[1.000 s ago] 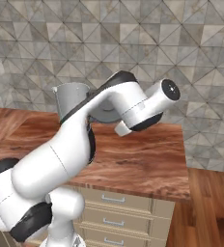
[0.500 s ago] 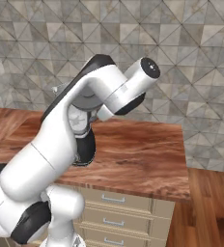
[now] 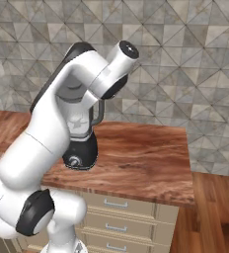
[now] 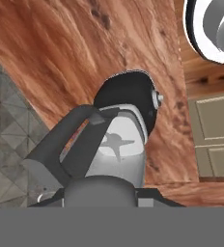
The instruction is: Close the lid blender by securely placing the lid on top.
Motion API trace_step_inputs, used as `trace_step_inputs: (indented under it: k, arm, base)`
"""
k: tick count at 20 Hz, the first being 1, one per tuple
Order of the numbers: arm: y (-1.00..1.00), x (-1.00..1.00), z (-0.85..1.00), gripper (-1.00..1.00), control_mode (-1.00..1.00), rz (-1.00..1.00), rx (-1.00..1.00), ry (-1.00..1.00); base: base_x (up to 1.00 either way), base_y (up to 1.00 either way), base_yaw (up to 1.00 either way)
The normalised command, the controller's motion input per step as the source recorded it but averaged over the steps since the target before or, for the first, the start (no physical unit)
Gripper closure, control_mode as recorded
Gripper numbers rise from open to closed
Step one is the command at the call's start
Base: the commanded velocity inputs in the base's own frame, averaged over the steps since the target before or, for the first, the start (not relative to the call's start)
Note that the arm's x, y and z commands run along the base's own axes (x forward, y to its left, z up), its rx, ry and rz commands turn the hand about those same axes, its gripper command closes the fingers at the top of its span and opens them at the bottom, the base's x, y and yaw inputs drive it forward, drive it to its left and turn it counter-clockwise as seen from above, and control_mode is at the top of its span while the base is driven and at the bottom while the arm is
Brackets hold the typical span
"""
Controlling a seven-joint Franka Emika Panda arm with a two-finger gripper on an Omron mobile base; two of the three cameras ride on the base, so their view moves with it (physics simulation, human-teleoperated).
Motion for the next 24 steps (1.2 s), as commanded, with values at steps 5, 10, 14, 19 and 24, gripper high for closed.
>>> trace_step_inputs:
  k: [5,10,14,19,24]
  arm:
    - [0.31,0.55,0.0,1.0,-1.0,0.0,-0.02,0.13]
    - [0.21,0.5,0.0,1.0,-1.0,0.0,-0.05,0.07]
    - [0.21,0.31,0.0,1.0,-1.0,0.05,-0.06,0.01]
    - [0.13,0.32,0.0,1.0,-1.0,0.1,-0.07,0.01]
    - [0.02,0.35,0.0,1.0,-1.0,0.05,-0.08,0.0]
  base:
    - [0.0,0.0,0.0]
    - [0.0,0.0,0.0]
    - [0.0,0.0,0.0]
    - [0.0,0.0,0.0]
    - [0.0,0.0,0.0]
